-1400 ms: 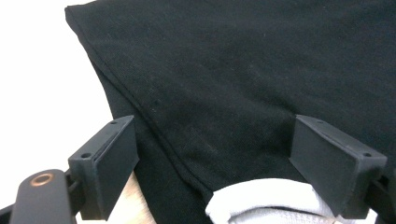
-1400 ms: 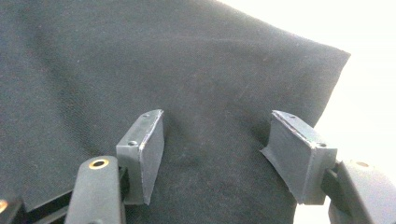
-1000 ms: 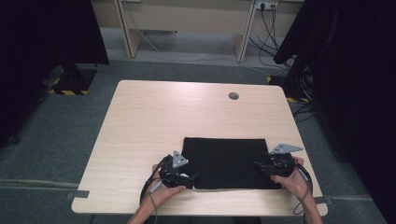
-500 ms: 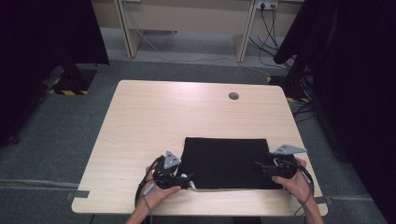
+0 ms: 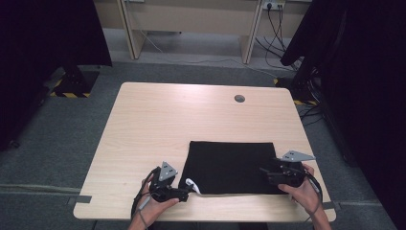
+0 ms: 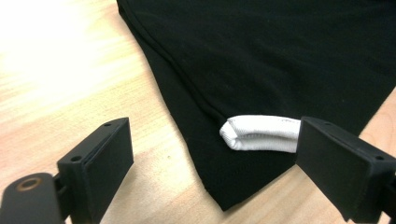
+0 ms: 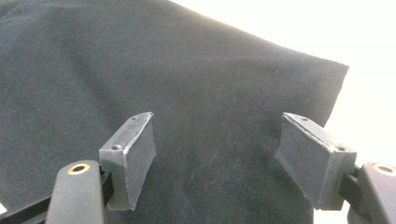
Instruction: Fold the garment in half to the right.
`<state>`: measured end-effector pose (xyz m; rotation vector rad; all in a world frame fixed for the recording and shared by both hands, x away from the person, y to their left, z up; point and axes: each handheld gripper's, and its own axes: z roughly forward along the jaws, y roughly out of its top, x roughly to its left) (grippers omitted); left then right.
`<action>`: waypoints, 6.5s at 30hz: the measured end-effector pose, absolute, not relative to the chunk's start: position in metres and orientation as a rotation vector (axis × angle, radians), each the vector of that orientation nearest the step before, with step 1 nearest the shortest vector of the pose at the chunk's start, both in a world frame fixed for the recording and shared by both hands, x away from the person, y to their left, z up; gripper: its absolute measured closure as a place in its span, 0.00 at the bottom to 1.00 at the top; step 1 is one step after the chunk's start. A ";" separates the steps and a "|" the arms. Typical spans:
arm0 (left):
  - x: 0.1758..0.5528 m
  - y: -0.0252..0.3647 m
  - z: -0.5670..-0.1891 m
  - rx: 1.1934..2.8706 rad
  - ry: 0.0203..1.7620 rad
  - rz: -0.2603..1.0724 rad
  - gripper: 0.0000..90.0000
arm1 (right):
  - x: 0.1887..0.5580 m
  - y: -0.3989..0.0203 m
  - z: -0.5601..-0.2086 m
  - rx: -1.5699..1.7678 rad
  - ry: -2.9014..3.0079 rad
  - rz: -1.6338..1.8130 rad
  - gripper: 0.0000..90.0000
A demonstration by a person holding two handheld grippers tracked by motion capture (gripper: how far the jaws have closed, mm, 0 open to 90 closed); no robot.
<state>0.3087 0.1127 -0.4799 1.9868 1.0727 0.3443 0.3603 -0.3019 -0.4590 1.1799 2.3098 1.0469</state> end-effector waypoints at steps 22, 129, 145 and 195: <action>0.316 0.090 -0.483 2.019 1.045 0.332 0.17 | 0.359 -0.298 -0.459 1.143 2.342 1.029 0.32; 0.316 0.087 -0.481 2.033 0.921 0.242 0.87 | 0.462 -0.068 -0.467 0.801 2.686 1.123 0.90; 0.319 0.102 -0.425 1.992 0.835 0.300 0.87 | 0.459 -0.086 -0.410 0.749 2.558 1.365 0.92; 0.363 -0.012 -0.411 1.967 0.747 0.230 0.42 | 0.451 -0.239 -0.401 1.055 2.296 1.109 0.46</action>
